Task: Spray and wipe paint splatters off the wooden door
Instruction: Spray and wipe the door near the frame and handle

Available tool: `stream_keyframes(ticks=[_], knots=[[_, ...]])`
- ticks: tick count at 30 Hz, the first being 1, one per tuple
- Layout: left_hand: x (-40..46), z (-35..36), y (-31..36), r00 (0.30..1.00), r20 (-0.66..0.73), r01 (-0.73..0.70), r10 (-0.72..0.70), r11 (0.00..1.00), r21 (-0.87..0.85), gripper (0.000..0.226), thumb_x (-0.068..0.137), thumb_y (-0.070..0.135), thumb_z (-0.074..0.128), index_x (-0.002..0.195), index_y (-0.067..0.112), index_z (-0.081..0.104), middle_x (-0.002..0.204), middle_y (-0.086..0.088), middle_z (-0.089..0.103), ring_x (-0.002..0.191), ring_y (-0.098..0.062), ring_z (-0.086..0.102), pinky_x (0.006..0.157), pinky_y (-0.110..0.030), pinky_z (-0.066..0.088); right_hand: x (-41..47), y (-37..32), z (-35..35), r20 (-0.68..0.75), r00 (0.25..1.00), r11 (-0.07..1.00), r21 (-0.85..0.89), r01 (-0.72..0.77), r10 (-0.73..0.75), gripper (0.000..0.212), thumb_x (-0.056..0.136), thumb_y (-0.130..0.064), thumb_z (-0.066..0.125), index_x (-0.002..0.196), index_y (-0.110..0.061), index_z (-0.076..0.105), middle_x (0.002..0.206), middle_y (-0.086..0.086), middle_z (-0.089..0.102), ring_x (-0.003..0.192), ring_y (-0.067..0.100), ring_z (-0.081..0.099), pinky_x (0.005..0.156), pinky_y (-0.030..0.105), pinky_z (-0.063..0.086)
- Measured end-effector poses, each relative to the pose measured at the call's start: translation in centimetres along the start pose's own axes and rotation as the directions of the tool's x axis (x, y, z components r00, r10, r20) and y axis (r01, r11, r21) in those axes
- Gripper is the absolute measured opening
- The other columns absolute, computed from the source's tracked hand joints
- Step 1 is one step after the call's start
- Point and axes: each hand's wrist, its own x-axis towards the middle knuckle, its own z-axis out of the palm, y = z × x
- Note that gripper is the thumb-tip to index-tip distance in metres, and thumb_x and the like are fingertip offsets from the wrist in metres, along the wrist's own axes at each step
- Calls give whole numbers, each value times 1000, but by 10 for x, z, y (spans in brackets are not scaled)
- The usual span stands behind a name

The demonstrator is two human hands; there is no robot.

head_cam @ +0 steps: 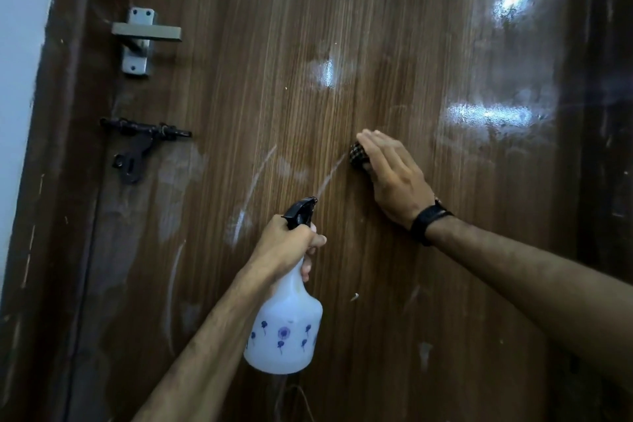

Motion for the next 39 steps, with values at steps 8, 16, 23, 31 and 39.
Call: stream_keyframes(ticks=[8,16,23,31,39], knots=[[-2,1,-7,998,65,10,-17,995,95,18,89,9,62,73,10,56,70,-15,51,45,-18,47,51,-30,45,-16,-20,3,71,989,989,78,123,-129,52,93,6,51,144,-4,44,145,17,50,137,31,43,116,45,35],[2,-27,2,997,72,11,-14,999,36,10,91,10,62,81,9,59,84,-17,53,49,-16,46,50,-30,43,42,-24,19,-50,999,1000,-2,-8,7,49,92,8,55,140,-1,49,140,16,54,133,31,47,114,44,37],[-2,-35,2,998,39,50,-53,997,56,12,87,6,63,77,8,56,78,-17,49,45,-17,44,48,-28,41,-25,-52,18,107,970,976,60,211,-216,57,87,6,63,141,-4,48,144,16,51,137,31,45,113,46,39],[-11,-45,-5,968,180,138,-173,972,191,9,90,6,61,83,7,56,84,-18,50,48,-18,43,49,-28,41,48,-35,24,-71,996,998,22,-60,62,46,93,8,54,137,-2,53,136,15,57,129,30,49,114,39,37],[-17,-66,3,956,167,221,-242,966,136,26,91,1,58,69,13,48,63,-5,47,41,-14,37,46,-24,34,-37,-86,32,141,945,955,66,289,-296,48,93,0,50,141,-2,49,143,20,52,133,34,49,109,50,43]])
